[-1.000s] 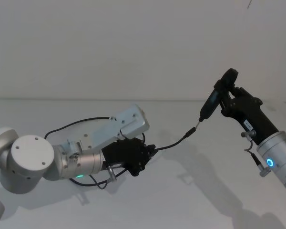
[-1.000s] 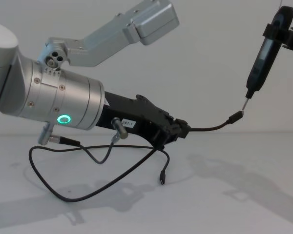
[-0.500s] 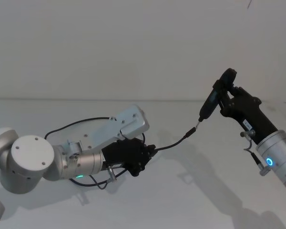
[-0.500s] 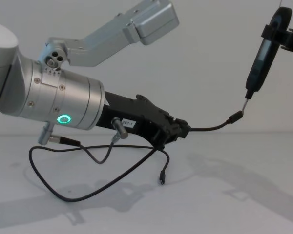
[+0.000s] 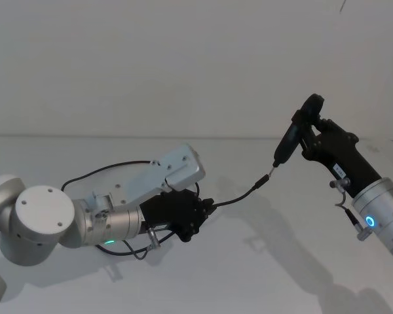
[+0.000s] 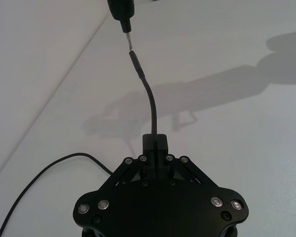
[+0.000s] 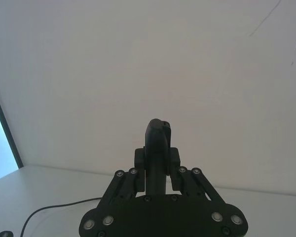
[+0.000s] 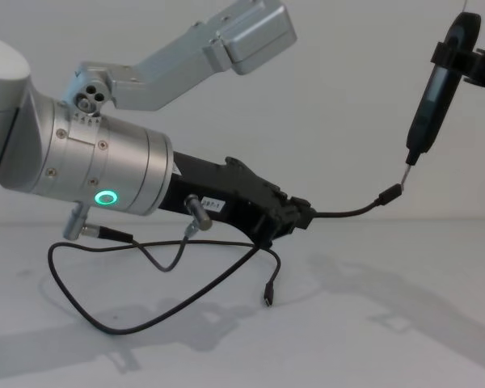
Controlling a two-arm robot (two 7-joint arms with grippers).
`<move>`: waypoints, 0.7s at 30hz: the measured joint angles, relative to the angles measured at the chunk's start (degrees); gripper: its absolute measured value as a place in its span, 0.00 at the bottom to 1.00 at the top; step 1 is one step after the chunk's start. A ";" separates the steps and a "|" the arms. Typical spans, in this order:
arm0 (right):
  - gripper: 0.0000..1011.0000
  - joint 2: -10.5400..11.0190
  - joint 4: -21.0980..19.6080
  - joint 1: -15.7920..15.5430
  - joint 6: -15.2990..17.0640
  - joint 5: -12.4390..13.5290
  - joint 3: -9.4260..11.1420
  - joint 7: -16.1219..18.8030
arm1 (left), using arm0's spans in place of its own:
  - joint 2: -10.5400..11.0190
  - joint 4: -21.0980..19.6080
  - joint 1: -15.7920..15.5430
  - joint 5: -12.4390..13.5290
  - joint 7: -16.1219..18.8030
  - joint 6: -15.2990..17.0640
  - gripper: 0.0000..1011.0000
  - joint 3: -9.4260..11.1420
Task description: Pick up the data cable with the one hand.
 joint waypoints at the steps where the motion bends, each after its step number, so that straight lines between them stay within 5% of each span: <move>1: 0.28 0.01 0.04 0.03 -0.04 -0.02 -0.02 -0.05 | 0.00 0.00 0.00 0.00 0.00 0.00 0.04 0.00; 21: 0.28 -0.53 1.36 0.78 -0.43 -1.26 -0.03 -0.45 | 0.00 0.00 0.00 0.00 0.00 0.00 0.04 0.00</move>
